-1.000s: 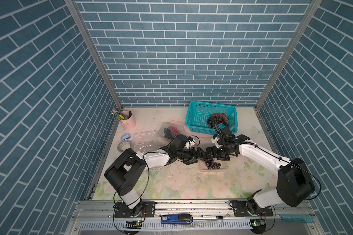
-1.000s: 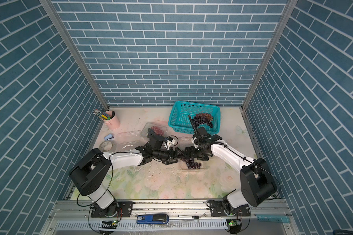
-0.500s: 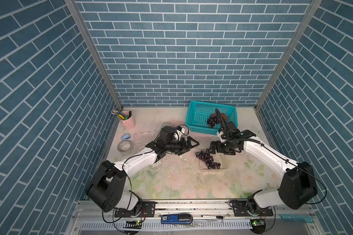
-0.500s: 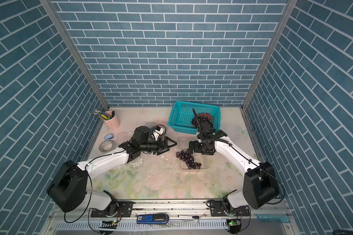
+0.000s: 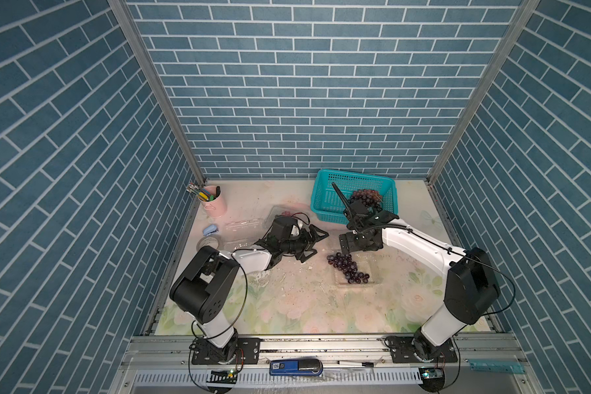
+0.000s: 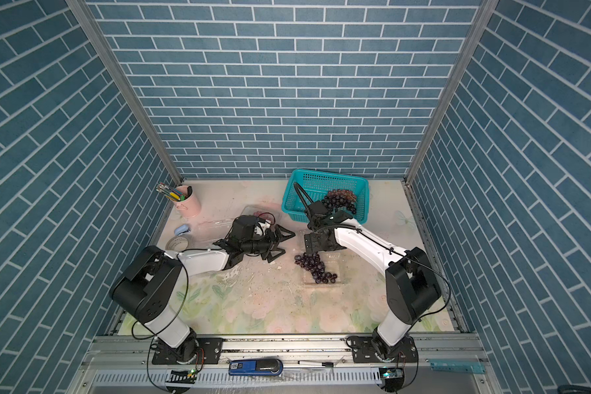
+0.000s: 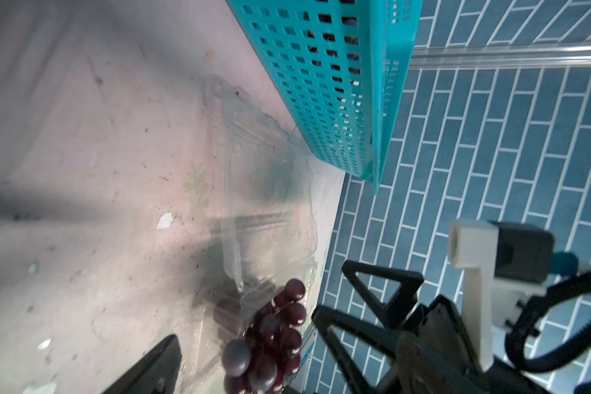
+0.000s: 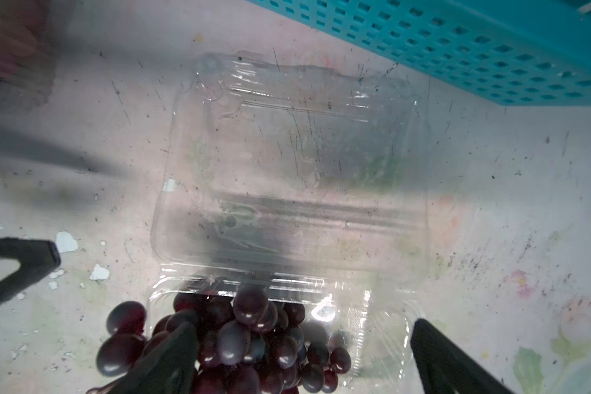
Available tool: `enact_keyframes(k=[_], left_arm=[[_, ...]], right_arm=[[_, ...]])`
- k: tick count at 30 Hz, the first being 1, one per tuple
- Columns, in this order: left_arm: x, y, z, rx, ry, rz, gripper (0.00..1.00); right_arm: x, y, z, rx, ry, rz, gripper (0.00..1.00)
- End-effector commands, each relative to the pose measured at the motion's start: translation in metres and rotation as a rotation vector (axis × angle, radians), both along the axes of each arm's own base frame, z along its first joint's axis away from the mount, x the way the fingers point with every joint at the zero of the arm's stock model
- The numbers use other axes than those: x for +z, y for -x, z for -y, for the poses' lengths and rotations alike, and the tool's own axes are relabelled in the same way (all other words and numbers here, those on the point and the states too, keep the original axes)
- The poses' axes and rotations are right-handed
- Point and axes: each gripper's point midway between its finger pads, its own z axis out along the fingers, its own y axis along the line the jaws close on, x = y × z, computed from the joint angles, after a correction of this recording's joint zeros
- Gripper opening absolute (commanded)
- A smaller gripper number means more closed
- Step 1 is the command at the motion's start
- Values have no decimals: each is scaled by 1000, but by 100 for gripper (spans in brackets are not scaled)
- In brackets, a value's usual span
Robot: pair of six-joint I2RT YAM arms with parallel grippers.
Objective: Pack grapes into containers
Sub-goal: Adjust the grape in the packing box.
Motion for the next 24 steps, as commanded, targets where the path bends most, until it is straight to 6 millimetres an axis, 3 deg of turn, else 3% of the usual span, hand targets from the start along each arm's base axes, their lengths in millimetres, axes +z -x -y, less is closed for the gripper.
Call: enact_keyframes(k=[1,6,13,19,24], left_arm=[[16,-27,13,53,101,18,100],[7,-41,27,50,124,5,100],[-6,-47,43,33,129,-14,100],[-16,-44,47,27,125,-29,99],[-21,-43,47,22,120,-37,100]], right_arm=[[-9,5,13,-11,113,13,98],[-20,21,9,19,85,-5,98],[-34,42,5,92,81,-40,99],[-41,50,33,74,205,-46,99],[-22,46,57,68,327,6,98]])
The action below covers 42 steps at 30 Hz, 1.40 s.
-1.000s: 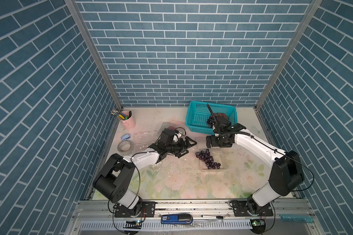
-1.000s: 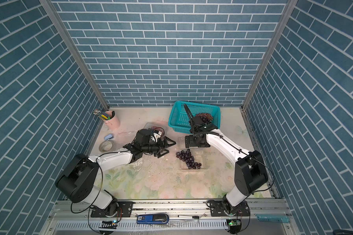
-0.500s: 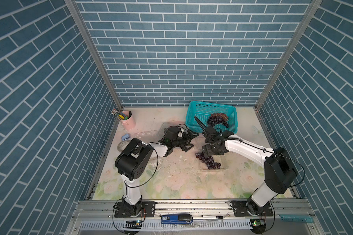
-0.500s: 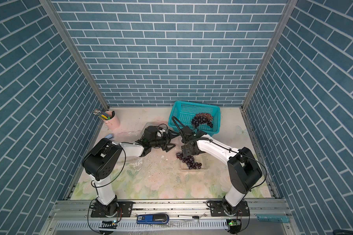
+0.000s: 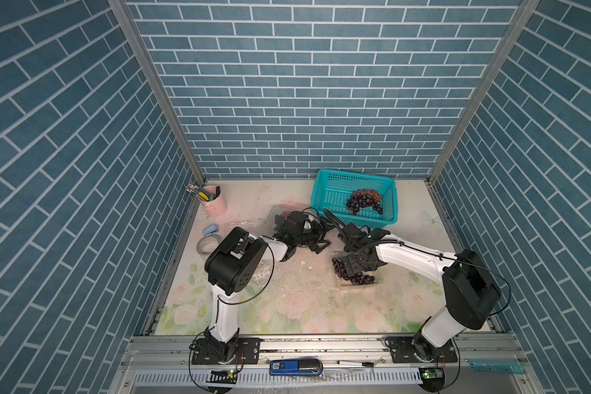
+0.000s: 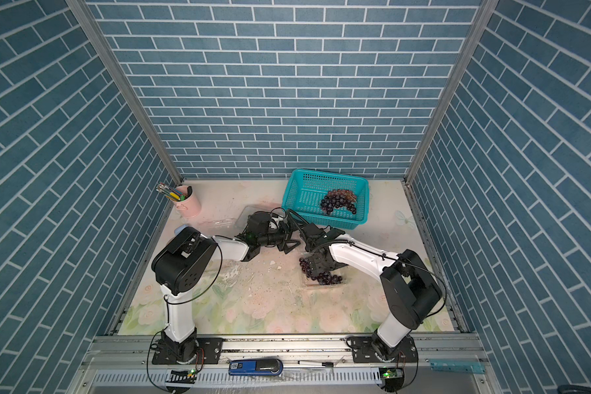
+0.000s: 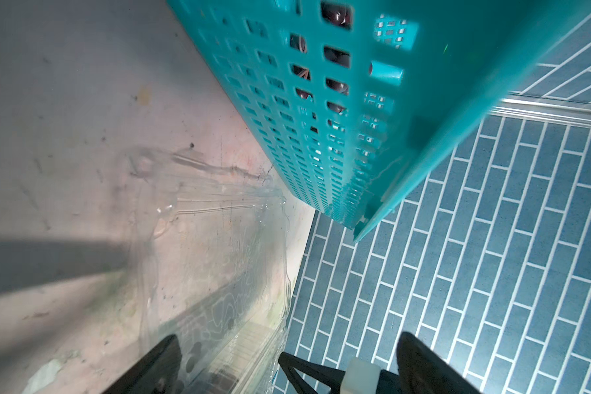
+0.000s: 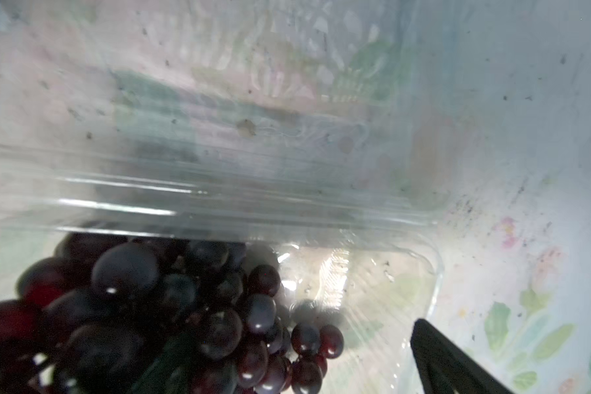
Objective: Pack grapes into containers
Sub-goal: Adjust the grape in the packing box.
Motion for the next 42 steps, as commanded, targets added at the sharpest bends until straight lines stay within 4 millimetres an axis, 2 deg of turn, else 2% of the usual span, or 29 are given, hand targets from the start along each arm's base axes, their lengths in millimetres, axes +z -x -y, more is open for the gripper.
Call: enact_keyframes(k=[1,4,8,14,20,22,25,29,33,36,39,42], left_arm=[[-3,1,2,-9,5,6,100],[-4,1,2,-9,2,8,100],[-5,1,2,-10,2,6,100],[-7,0,-1,-1,8,-1,100],[-9,1,-13,14,8,-9,100],[-11,1,-16,17,8,-13,100],[-13,3,-18,19,7,-16,100],[-16,4,-18,14,4,-18,100],[-18,5,-18,11,2,-21,100],[-17,6,-19,11,0,-20,100],[-15,5,-20,8,-8,-13,100],[-8,5,-19,-6,-20,7,99]], right_arm=[[26,-2,23,16,111,62,99],[46,-5,19,22,62,98,98],[70,-9,1,19,-67,142,98],[51,-15,-47,6,-260,80,99],[27,-22,-61,-10,-267,48,98],[17,-18,-59,-10,-242,25,99],[9,-12,-45,-20,-182,19,98],[7,-4,-23,-23,-102,41,98],[7,1,-11,-27,-61,53,98],[-1,6,-1,-23,-9,48,98],[-3,6,0,-11,13,45,98],[14,-1,-9,2,-28,76,99]])
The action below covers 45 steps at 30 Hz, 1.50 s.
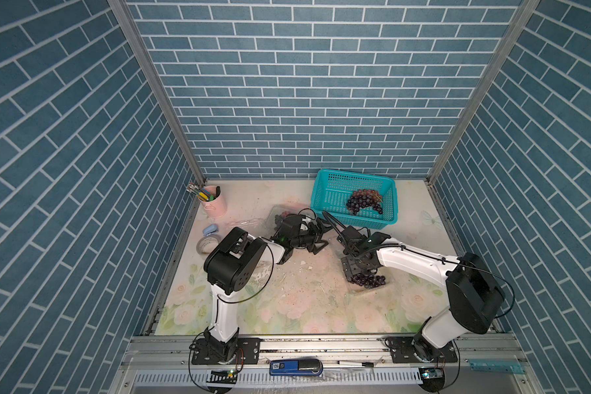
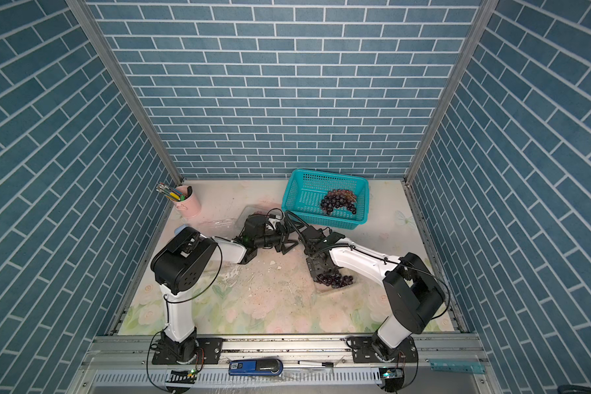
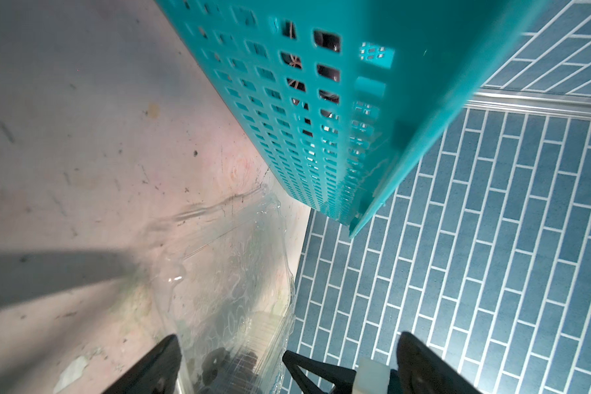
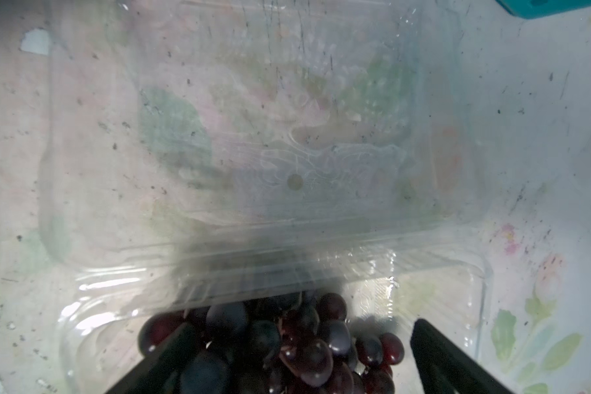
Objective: Pack grapes into containers
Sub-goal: Adjust the grape in the packing box, then move the grape to the basket.
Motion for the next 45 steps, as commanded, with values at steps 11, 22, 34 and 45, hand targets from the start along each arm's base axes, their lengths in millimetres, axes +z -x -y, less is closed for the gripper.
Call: enact_keyframes(k=[11,22,34,45], left_arm=[[61,-4,0,-35,21,64,100],[107,-8,2,-69,23,154,99],[99,-12,7,-136,-60,176,100],[79,-23,10,-128,-69,141,100]], right_arm=[[138,-60,33,-100,-140,250,98],[127,-231,83,-335,-237,252,85],[39,-334,56,-293,-375,103,86],[2,-302,-4,-213,-501,-2,91]])
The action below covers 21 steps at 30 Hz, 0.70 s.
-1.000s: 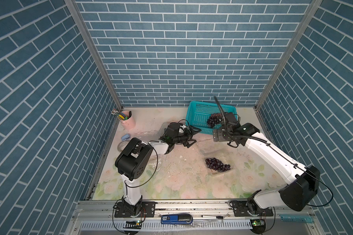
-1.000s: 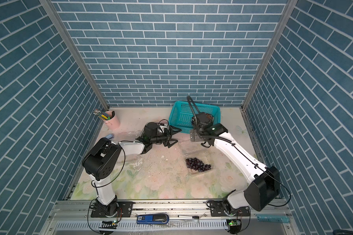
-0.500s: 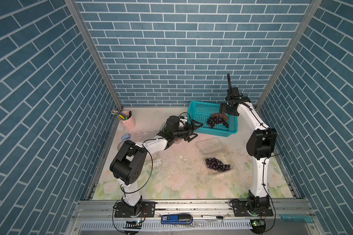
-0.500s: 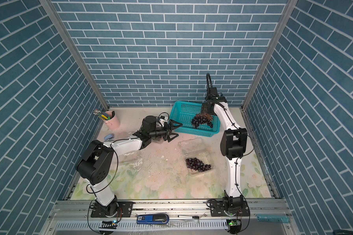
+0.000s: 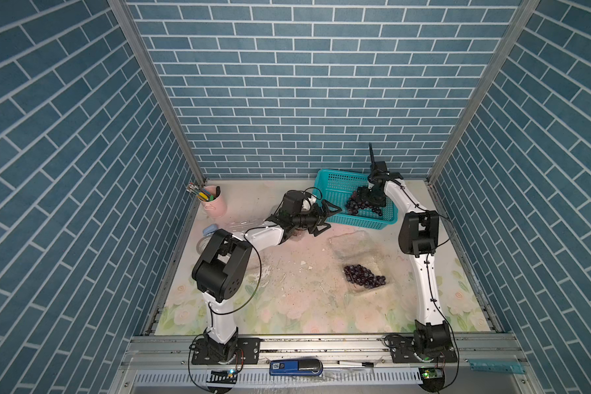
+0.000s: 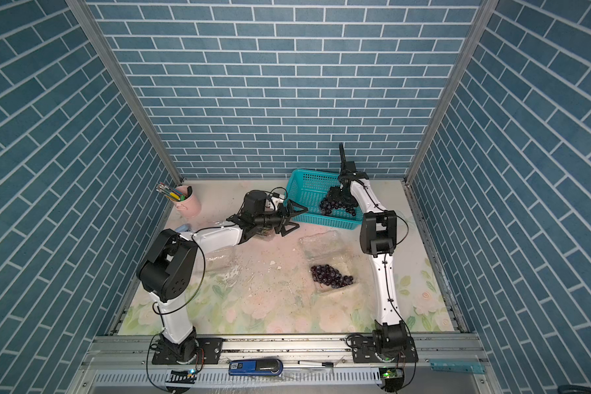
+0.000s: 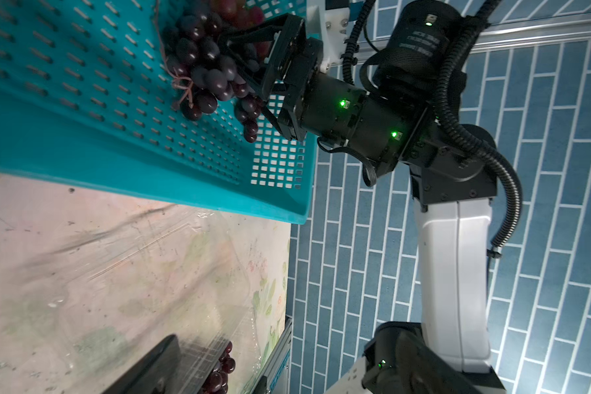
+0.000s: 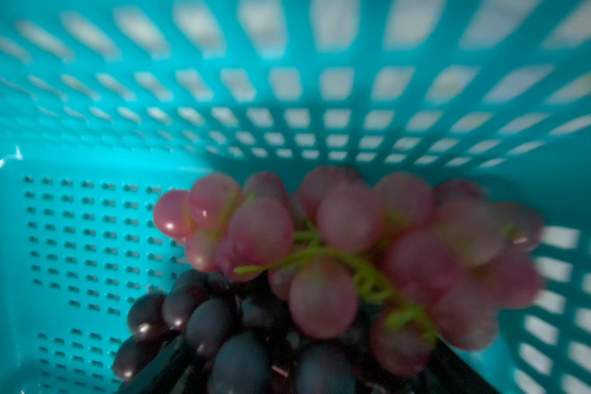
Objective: Pack grapes into containers
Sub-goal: Move the grape to the basket.
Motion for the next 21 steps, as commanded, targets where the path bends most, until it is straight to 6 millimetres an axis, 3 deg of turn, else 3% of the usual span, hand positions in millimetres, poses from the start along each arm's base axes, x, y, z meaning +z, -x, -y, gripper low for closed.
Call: enact_keyframes(k=[1,5,7,9,13,17,21], left_arm=[[4,-3,0,-8,-2,23,100],[6,-5,-5,4,-6,22,100],[6,-6,-9,12,-10,22,100],[7,-7,-12,14,-18,25,100],[5,-8,-12,10,-33,26,99],[4,-12,-10,11,-30,28,100],[4,-12,-9,3,-37,34,100]], right_arm=[[23,23,-46,88,-105,3,91],[38,43,-72,128,-158,10,93],[49,49,-73,134,-149,23,94],[64,50,-63,132,-98,53,94],[79,37,-18,57,67,116,96],[67,19,16,2,146,98,98],[51,1,28,13,196,92,98]])
